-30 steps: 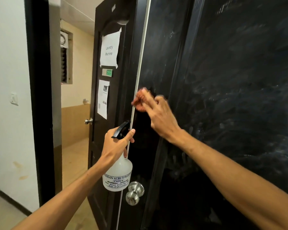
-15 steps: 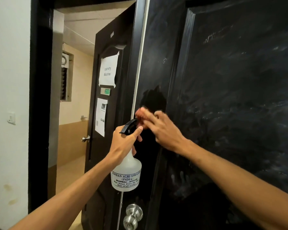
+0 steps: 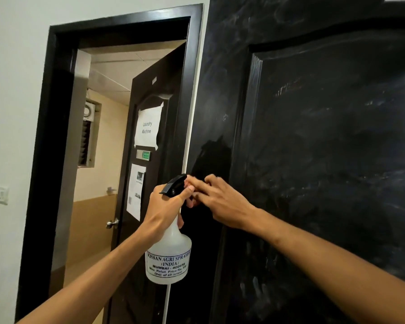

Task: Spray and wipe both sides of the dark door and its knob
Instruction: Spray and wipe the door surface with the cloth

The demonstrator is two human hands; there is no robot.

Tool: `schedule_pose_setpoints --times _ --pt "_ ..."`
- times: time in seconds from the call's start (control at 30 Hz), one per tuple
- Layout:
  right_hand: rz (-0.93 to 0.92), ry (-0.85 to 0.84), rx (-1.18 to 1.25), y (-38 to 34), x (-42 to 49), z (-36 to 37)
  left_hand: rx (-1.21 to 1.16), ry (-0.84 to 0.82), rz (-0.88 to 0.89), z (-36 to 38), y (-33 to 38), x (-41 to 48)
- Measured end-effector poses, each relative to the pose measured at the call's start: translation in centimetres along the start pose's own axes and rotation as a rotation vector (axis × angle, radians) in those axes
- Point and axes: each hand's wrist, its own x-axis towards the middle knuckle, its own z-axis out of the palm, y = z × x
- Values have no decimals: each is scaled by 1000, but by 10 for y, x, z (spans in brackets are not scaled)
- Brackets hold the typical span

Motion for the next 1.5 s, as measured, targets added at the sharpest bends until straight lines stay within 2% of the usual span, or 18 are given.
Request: schedule_pose_setpoints --times 0.1,0.23,0.27,0.33,0.43,0.5,0.6,0.67,0.73,0.9,0.93,1.07,1.1,1.13,1.23,1.3,1.43,1.5 --pt "-34 51 -84 15 21 -8 12 -17 -15 -7 -1 2" --pt "367 301 40 76 65 -47 89 -16 5 -9 9 20" --pt "413 322 37 80 70 -50 99 -14 16 -7 12 24" --pt "331 290 -6 76 70 -46 94 -13 39 -6 21 33" --pt "57 133 -61 67 55 -33 50 -38 64 -3 32 43" --pt "49 152 -101 87 59 -44 48 -64 73 -1 41 50" --pt "329 328 -101 132 82 -75 85 -75 83 4 56 63" --pt "465 368 -129 143 90 -87 87 -66 101 5 64 72" --pt "411 327 -213 137 88 -81 85 -62 107 7 72 80" --pt "49 136 -235 131 66 -72 46 -85 99 8 86 90" --pt "76 153 -263 146 70 -81 59 -80 93 8 91 94" --pt "485 410 -164 193 102 -118 79 -44 87 10 110 108" --pt "496 434 -164 194 109 -120 84 -36 101 10 116 114" --pt "440 421 -177 190 112 -117 96 -31 108 9 121 118" --pt "90 245 -219 175 109 -104 131 -40 129 8 134 130" --pt "41 207 -257 183 112 -109 148 -45 131 8 140 137" --pt "470 482 -202 224 138 -138 153 -53 164 6 154 153" --pt "515 498 -205 221 149 -139 144 -58 197 5 163 161"
